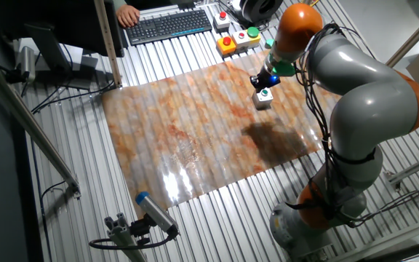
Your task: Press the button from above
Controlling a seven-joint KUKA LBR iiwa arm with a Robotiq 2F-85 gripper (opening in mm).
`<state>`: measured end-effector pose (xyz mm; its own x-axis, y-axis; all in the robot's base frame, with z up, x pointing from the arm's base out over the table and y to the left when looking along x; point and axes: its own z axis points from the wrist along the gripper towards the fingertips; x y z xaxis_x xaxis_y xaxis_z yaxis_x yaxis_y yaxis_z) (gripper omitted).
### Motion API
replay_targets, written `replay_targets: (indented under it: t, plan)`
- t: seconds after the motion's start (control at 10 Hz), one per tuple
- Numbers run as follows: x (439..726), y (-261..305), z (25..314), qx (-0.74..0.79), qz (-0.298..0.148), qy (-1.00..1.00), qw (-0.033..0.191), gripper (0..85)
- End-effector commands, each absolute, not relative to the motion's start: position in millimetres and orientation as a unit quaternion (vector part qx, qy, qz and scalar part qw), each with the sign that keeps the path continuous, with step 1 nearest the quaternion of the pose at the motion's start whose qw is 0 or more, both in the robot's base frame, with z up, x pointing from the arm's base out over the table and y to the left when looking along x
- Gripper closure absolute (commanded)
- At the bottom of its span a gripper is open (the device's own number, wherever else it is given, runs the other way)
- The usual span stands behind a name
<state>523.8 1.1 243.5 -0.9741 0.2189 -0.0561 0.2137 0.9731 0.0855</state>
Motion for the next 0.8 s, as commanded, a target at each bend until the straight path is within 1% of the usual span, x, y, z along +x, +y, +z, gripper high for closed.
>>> replay_targets:
  t: [0.0,0.3,0.4,0.7]
  plan:
    - [524,1,244,0.113,0.038,0.992,0.032,68.0]
    - [530,2,247,0.12,0.032,0.992,0.028,68.0]
    - [535,0,248,0.12,0.036,0.992,0.024,68.0]
    - [563,-11,251,0.117,0.029,0.992,0.022,68.0]
